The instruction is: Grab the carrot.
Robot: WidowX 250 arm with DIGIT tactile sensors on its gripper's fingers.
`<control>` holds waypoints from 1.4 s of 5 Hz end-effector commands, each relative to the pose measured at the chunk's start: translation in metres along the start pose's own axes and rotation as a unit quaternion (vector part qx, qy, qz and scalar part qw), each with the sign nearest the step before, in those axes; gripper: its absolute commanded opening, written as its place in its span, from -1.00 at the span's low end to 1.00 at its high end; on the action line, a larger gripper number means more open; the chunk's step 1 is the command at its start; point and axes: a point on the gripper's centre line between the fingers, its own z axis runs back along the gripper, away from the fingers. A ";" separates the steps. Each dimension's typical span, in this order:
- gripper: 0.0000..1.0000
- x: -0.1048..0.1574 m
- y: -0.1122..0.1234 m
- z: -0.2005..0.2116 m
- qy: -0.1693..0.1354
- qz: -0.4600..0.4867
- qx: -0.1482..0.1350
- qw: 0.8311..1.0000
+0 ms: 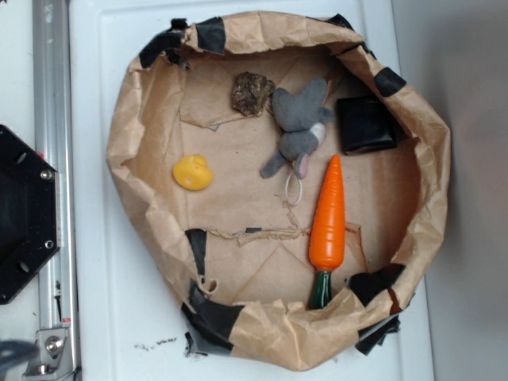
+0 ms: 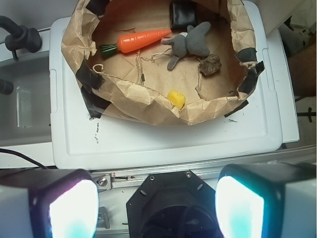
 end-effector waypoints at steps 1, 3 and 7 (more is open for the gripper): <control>1.00 0.000 0.000 0.000 0.000 0.000 0.000 1.000; 1.00 0.068 -0.005 -0.057 -0.063 0.136 -0.008 0.989; 1.00 0.145 -0.005 -0.152 -0.083 0.361 -0.023 0.929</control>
